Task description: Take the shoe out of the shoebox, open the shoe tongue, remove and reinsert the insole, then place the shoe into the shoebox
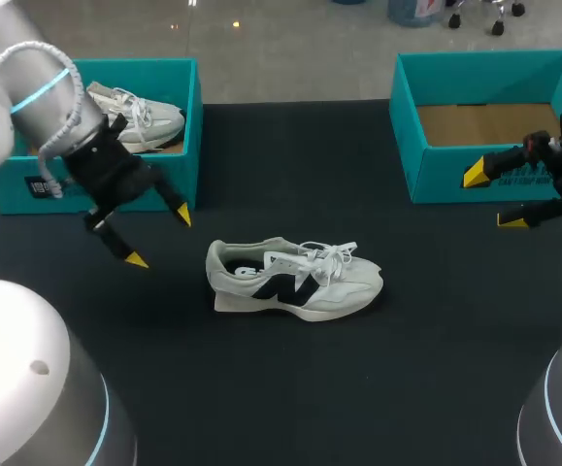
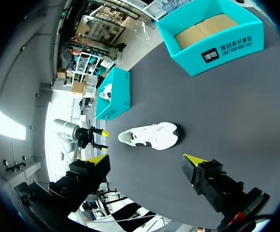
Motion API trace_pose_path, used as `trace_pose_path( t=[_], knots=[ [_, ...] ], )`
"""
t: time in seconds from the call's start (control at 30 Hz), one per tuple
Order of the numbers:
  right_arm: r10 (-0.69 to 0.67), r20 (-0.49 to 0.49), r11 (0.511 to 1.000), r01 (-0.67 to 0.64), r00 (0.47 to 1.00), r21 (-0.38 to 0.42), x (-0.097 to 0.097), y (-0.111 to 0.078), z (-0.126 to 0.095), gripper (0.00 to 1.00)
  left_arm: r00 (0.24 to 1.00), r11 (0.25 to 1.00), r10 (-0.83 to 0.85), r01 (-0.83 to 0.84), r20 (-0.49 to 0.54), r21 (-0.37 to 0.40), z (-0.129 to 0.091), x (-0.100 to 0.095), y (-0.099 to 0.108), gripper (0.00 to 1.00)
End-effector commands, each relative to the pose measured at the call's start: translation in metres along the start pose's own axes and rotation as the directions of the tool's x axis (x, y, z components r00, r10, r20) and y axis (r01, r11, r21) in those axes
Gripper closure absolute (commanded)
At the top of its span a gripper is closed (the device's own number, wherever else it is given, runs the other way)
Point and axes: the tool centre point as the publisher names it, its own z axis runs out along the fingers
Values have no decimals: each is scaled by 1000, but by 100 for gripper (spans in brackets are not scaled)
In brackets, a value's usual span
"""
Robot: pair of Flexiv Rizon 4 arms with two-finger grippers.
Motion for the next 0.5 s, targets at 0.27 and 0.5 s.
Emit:
trace_pose_path(
  t=[0.27, 0.5],
  knots=[
    [2, 3, 1000, -2, 1000, -1, 0, 0, 0, 0, 918, 977, -108, 27, 382, 211, 0, 16, 6, 0],
    [2, 3, 1000, -2, 1000, -1, 0, 0, 0, 0, 865, 917, -356, 250, 353, 312, 22, 15, 20, 0]
  ],
)
